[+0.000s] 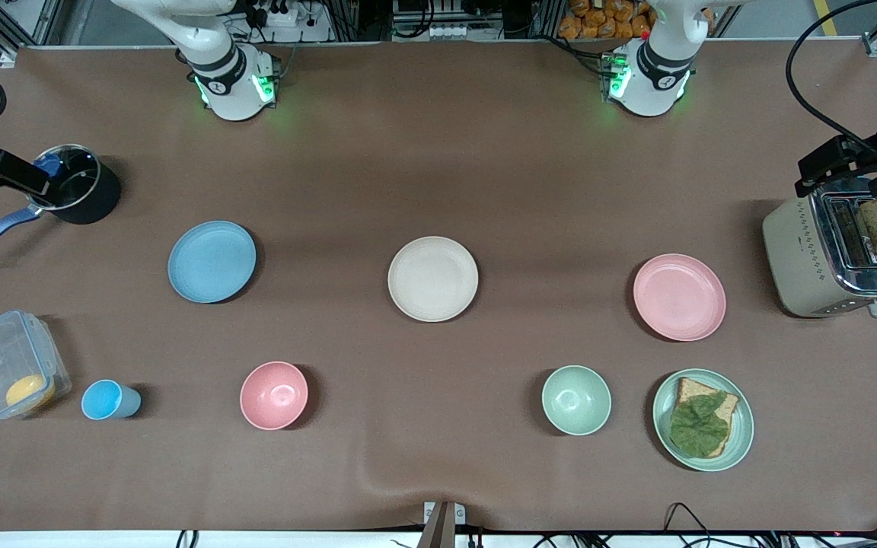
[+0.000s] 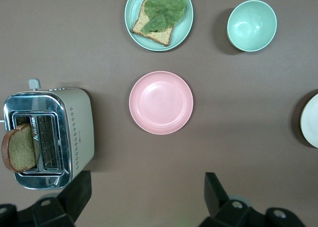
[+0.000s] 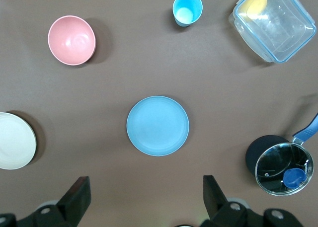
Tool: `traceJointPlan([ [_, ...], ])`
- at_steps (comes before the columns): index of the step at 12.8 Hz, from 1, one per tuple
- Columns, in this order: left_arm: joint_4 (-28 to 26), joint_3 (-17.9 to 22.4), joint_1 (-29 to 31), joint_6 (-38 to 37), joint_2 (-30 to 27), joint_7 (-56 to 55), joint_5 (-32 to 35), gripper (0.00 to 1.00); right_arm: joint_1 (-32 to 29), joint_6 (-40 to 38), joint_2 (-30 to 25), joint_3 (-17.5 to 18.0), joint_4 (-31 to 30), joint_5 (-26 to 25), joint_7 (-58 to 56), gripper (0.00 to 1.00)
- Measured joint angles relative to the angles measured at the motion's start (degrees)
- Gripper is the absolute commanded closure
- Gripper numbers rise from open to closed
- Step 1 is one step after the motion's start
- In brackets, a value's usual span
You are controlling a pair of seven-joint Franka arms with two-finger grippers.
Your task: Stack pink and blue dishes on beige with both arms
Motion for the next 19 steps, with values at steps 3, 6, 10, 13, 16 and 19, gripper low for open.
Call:
traceJointPlan([
  [3,0.01,0.01,0.17,0.0,0.0,0.0,0.0,0.0,0.0,-0.06,0.0,0.0,0.0,0.0,0.0,0.0],
  [6,0.36,0.13,0.22,0.0,-0.02,0.0,0.0,0.0,0.0,-0.08,0.0,0.0,0.0,0.0,0.0,0.0],
  [10,-0.26,0.58,1.22,-1.06,0.03,1.55,0.0,0.0,0.0,-0.17,0.0,-0.02,0.0,0.0,0.01,0.0],
  [13,-3.12,0.6,1.29,0.99,0.43,1.62,0.0,0.0,0.0,-0.19,0.0,-0.02,0.0,0.0,0.01,0.0],
  [16,-7.28,0.62,2.08,5.66,0.9,1.67,0.0,0.0,0.0,-0.2,0.0,-0.02,-0.01,0.0,0.01,0.0],
  [19,-12.8,0.64,2.82,11.94,1.2,1.69,0.0,0.0,0.0,-0.21,0.0,-0.02,-0.03,0.0,0.01,0.0],
])
